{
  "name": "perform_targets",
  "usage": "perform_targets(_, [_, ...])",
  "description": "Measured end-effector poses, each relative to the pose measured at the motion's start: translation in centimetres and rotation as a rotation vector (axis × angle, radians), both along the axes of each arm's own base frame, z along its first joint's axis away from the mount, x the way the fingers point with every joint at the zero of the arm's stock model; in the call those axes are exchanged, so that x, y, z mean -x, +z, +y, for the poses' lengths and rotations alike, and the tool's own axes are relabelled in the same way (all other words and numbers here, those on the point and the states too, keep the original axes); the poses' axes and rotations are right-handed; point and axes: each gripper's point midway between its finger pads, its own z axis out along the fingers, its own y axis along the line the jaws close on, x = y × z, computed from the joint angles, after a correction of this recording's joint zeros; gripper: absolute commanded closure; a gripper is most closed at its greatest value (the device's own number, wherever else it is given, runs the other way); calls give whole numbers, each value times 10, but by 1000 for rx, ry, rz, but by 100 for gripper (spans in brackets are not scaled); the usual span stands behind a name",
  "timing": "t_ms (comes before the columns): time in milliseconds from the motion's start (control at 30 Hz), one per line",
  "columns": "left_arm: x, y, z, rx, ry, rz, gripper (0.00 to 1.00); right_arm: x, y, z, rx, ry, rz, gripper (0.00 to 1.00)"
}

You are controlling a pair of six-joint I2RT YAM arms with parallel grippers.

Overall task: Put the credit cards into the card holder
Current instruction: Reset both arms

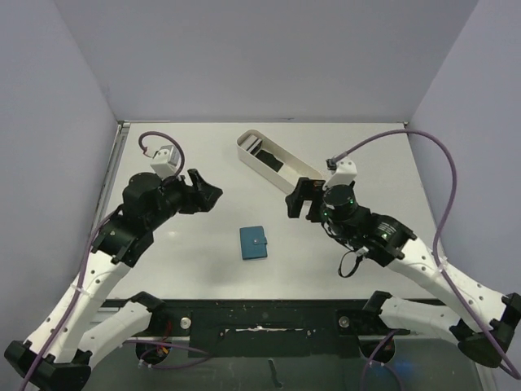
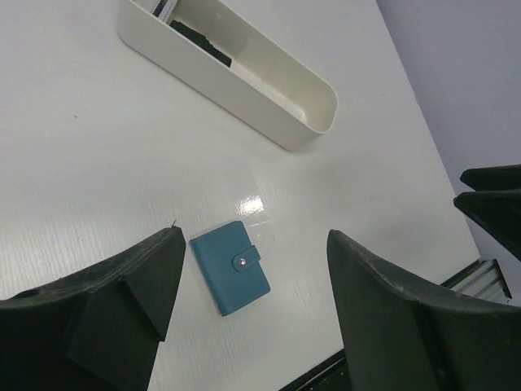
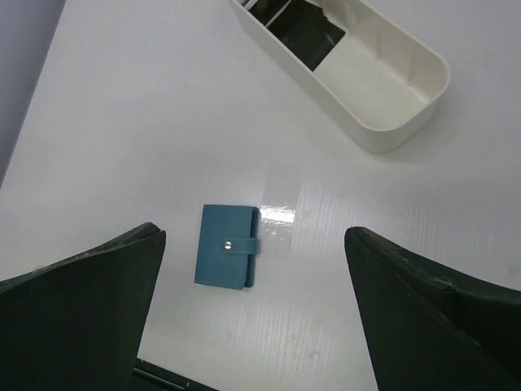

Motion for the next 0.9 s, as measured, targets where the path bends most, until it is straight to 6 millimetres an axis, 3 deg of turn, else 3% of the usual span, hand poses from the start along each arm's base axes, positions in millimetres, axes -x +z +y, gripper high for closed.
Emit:
perform_targets(233, [24, 25, 7, 53, -26, -80, 27, 24, 22, -55, -77, -125, -73, 2])
perform_targets(433, [40, 8, 9, 94, -40, -83, 27, 41, 6, -83, -121, -198, -60, 2])
perform_targets(667, [45, -19, 3, 154, -53, -36, 27, 44, -5, -88, -116, -226, -26, 2])
perform_targets(900, [43, -18, -4, 171, -73, -28, 26, 44, -7, -86, -127, -237, -11, 2])
